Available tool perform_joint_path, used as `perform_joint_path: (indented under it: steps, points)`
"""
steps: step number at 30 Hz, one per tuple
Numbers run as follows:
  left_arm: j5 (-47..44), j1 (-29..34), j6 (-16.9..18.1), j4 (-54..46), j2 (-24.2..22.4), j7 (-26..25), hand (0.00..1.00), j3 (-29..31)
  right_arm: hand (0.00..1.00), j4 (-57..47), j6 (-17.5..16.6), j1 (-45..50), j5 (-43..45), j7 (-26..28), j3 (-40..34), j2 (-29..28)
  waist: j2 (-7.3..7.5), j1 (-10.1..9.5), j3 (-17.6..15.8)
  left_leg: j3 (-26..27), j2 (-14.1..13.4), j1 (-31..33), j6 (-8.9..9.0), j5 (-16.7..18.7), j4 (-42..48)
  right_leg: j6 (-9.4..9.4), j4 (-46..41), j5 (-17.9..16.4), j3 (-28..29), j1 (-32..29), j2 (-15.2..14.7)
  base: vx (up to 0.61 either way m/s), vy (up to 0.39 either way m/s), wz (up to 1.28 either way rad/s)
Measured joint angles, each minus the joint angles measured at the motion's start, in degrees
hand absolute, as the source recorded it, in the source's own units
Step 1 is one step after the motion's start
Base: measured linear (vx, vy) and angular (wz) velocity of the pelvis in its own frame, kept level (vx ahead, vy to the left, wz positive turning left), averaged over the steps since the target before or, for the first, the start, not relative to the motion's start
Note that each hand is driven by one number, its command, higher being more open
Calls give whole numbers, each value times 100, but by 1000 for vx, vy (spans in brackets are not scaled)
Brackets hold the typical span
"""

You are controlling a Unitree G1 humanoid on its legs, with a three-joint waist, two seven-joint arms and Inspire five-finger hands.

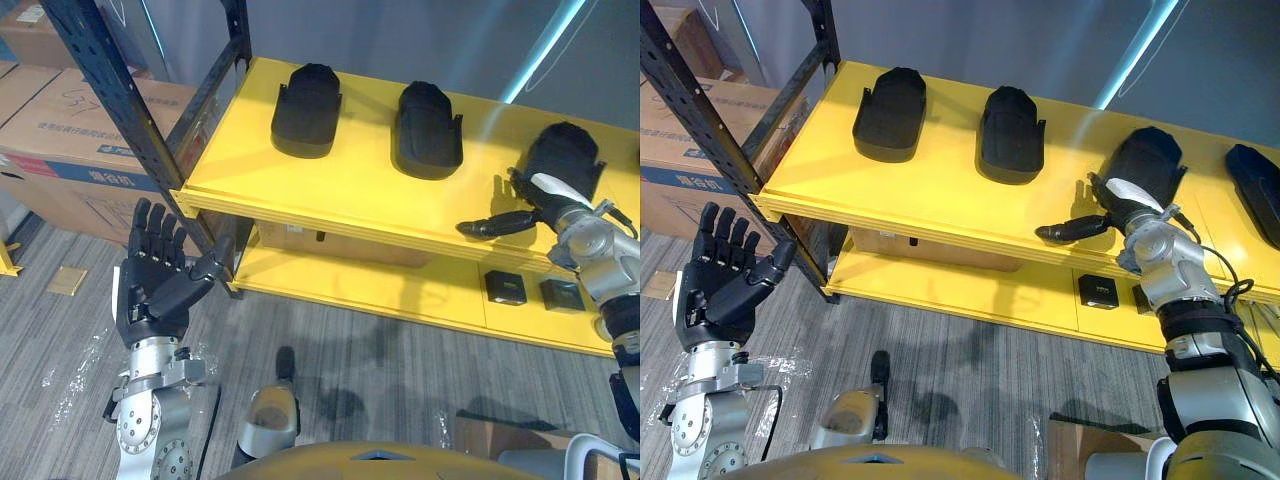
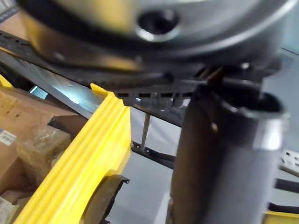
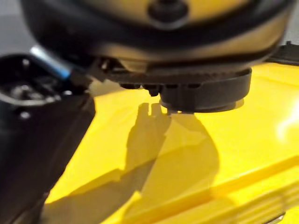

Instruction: Walk over and take three plastic housings, then place them on the shelf

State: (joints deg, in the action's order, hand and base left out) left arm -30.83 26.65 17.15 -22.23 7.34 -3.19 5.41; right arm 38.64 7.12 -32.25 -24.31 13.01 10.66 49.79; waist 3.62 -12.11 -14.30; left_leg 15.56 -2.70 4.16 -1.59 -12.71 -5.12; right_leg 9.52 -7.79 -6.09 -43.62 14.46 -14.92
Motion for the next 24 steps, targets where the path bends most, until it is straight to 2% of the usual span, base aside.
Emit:
perform_joint_path:
  steps: [7,13,17,20,24]
  points:
    - [-1,-2,0,0,-1,1,100,-1,100,226,370,-1,-17,-257,-212,-21,-3,-11,1,-2,11,36,26,-29,0,3,-2,2,-8,-24,-7,-35,14,2]
    - [-6,0,0,0,-6,1,100,0,100,459,370,22,-21,-598,-381,-28,-39,-2,15,-11,15,50,27,-32,0,2,-2,1,-11,-34,-8,-19,7,1]
    - [-8,2,0,0,-16,5,100,2,100,461,-83,167,-211,-866,-529,-28,-93,27,36,-14,15,73,27,-32,0,2,0,1,-12,-56,-7,0,0,0]
    - [-8,46,0,1,-23,32,100,6,100,411,-777,218,-483,-1153,-550,-28,-112,99,47,-17,9,106,29,-40,0,2,-1,1,-12,-93,-1,0,0,0]
    - [-4,46,1,2,-23,65,100,3,100,324,-1377,232,-825,-1446,-456,-28,-112,146,47,-17,0,116,29,-57,1,5,-6,2,-5,-113,2,-19,3,-1]
